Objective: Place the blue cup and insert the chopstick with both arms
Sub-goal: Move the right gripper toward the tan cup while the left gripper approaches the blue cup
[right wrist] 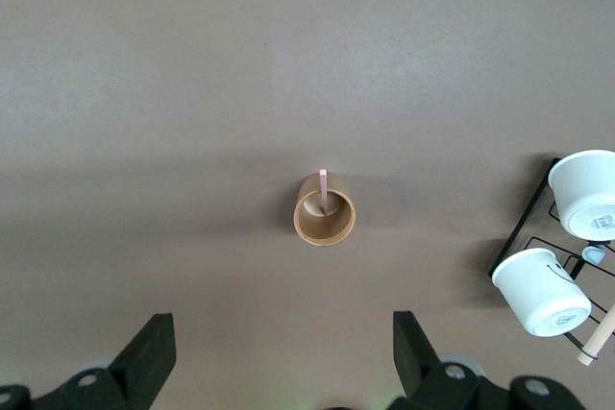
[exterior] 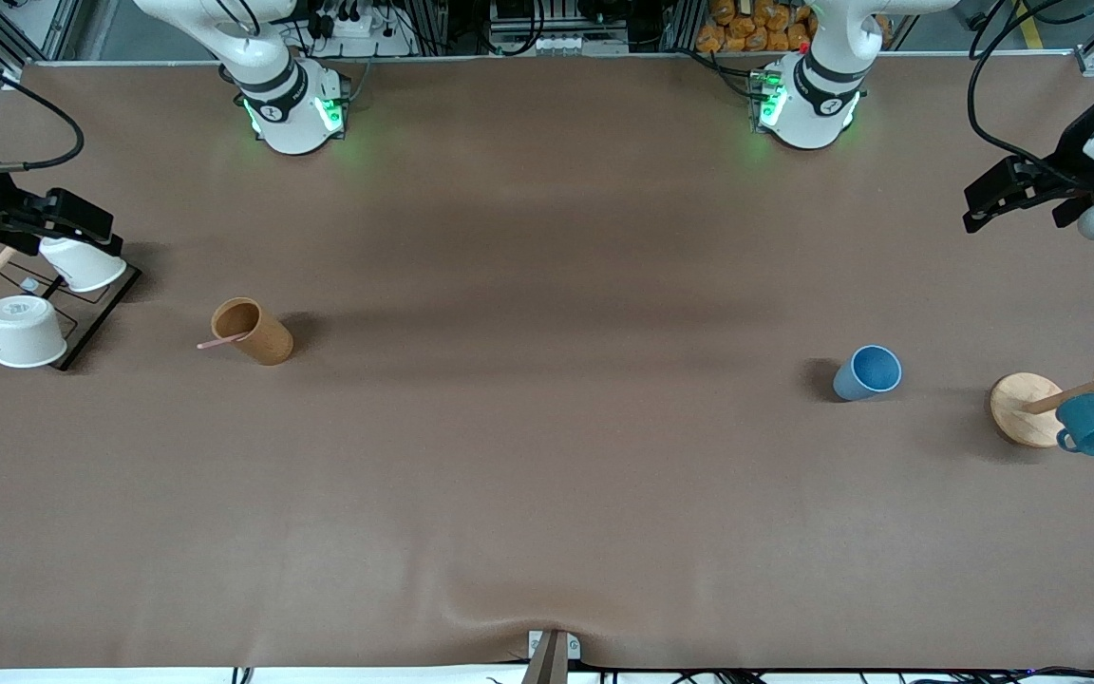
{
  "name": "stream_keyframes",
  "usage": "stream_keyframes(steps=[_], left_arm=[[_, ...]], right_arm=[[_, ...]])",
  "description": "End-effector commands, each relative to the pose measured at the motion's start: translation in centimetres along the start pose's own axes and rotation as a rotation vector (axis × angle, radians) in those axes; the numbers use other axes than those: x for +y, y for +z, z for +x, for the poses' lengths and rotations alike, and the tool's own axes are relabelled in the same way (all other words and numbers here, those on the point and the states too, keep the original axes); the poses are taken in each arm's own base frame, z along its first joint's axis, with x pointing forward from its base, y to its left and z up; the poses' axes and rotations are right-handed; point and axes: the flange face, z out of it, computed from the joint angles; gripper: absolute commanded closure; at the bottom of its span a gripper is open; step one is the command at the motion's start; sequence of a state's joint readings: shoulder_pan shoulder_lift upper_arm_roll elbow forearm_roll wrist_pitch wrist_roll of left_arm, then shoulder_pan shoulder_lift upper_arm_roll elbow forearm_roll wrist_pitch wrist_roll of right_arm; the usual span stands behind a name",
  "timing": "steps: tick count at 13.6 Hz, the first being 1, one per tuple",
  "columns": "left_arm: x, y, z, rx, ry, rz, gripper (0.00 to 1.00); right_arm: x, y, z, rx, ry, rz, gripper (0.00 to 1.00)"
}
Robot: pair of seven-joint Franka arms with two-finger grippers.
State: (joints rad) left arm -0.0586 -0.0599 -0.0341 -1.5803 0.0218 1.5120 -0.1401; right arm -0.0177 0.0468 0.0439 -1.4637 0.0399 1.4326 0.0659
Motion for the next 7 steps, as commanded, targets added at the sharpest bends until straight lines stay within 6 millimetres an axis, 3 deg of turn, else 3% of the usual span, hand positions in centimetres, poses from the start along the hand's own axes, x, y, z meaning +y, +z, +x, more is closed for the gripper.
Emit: stream_keyframes(steps=[1, 3, 7], left_arm=[[-0.3, -0.3, -0.5, 0.006, 0.009, 0.025, 0.00], [-0.4, -0.1, -0.3, 0.001, 0.006, 0.025, 0.00], [-0.6, 2.8, 1.4, -0.046, 0.004, 0.024, 0.00]], right_arm=[[0.3, -0.1, 0.1, -0.005, -0.004, -0.001, 0.00], [0.7, 0.4, 0.4, -0.015, -0.001, -0.002, 0.00], [2.0, 2.5, 1.5, -0.056, 0.031, 0.003, 0.00]])
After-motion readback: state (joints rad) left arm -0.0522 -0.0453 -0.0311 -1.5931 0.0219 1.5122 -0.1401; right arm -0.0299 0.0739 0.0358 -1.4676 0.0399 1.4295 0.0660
